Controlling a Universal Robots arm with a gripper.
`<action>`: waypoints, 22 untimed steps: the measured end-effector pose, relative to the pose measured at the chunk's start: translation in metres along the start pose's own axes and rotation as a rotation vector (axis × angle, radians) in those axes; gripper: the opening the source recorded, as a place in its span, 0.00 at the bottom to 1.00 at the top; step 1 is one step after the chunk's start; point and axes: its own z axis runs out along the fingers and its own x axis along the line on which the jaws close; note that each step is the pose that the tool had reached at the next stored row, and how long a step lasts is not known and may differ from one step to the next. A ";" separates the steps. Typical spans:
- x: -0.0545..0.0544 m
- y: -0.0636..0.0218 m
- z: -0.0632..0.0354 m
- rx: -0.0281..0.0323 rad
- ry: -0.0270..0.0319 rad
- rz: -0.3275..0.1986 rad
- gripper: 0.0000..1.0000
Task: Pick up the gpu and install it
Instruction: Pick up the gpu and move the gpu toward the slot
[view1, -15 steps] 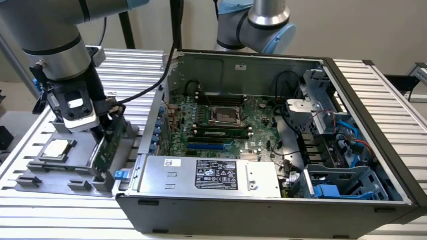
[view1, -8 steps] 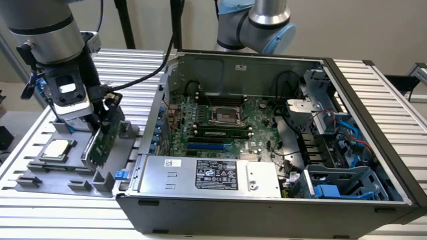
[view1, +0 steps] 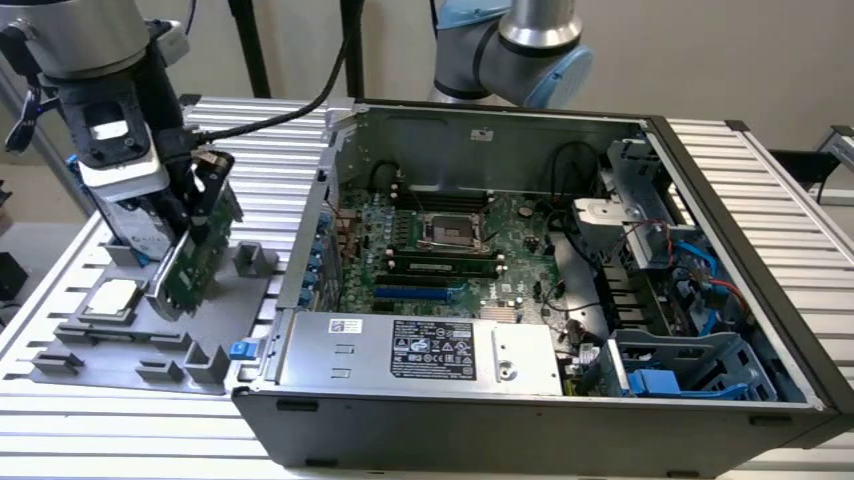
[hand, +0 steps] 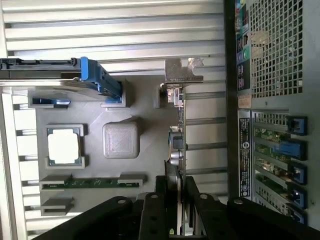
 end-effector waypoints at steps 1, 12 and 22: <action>0.000 0.0000 -0.0049 0.0000 0.0000 0.000 0.26; -0.023 0.0018 -0.0539 -0.0006 0.0047 0.000 0.26; -0.070 0.0051 -0.0956 -0.0043 0.0216 0.000 0.26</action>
